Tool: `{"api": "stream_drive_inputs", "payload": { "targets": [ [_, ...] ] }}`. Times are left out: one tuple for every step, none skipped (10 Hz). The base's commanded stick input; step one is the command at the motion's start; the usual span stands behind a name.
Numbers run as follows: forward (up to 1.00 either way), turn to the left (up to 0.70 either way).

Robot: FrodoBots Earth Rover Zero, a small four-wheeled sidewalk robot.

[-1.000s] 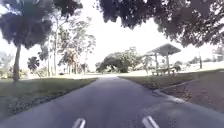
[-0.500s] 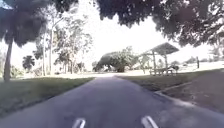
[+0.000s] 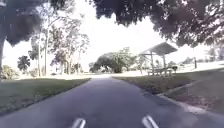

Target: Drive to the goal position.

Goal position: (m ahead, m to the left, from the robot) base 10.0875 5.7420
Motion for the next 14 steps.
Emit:
{"api": "stream_drive_inputs", "payload": {
  "targets": [
    [0.7,0.0],
    [0.7,0.17],
    [0.7,0.35],
    [0.7,0.35],
    [0.7,0.35],
    [0.7,0.35],
    [0.7,0.35],
    [0.7,0.35],
    [0.7,0.26],
    [0.7,0.08],
    [0.7,0.0],
    [0.7,0.0],
    [0.7,0.0],
    [0.7,0.0]
  ]
}}
